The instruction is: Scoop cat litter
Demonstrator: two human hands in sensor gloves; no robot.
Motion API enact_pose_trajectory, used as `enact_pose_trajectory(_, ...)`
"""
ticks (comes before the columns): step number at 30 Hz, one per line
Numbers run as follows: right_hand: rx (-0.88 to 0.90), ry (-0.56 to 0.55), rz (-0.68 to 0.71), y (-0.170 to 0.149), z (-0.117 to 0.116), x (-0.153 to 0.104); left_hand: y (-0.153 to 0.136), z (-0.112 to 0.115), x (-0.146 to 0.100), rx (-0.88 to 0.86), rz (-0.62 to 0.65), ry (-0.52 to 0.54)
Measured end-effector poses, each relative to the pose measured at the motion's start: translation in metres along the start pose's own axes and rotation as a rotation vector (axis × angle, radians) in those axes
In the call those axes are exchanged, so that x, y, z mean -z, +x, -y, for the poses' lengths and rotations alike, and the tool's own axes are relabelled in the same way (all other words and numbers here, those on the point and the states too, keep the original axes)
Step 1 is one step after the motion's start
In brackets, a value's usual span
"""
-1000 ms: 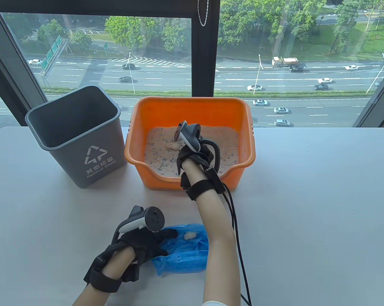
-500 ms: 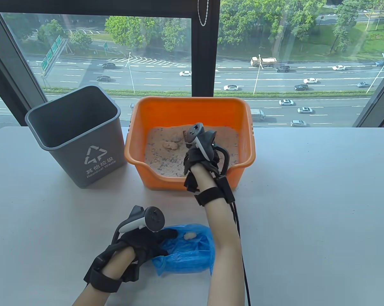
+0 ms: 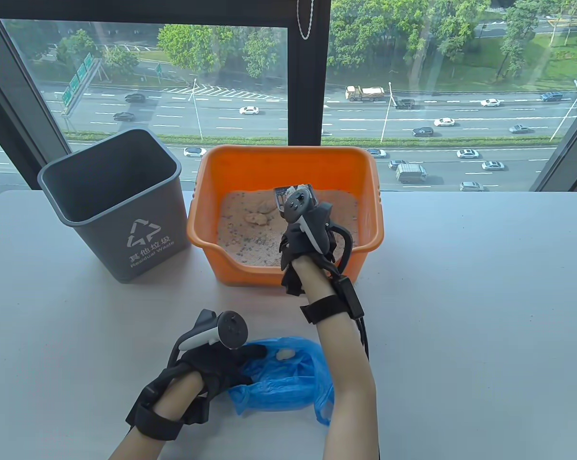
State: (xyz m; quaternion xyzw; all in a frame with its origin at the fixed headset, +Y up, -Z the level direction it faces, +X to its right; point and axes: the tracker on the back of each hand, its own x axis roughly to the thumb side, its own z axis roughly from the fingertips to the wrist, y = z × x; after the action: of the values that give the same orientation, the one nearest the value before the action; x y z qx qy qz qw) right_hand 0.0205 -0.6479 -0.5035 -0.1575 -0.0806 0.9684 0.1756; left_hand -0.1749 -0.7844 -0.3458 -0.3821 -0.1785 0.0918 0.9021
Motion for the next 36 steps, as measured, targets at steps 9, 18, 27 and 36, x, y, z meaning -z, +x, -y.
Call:
enact_pose_trajectory(9,0.032,0.129,0.113,-0.004,0.01,-0.004,0.0,0.0,0.0,0.001,-0.004,0.002)
enact_pose_trajectory(18,0.044,0.103,0.175,-0.011,0.019,-0.013,0.0,0.0,-0.001,0.0,-0.004,0.0)
enact_pose_trajectory(27,0.079,0.114,0.206,-0.021,0.032,-0.025,0.0,0.001,-0.001,0.002,-0.006,0.001)
enact_pose_trajectory(36,0.087,0.199,0.35,-0.044,0.068,-0.072,0.0,0.0,-0.001,0.004,-0.008,0.001)
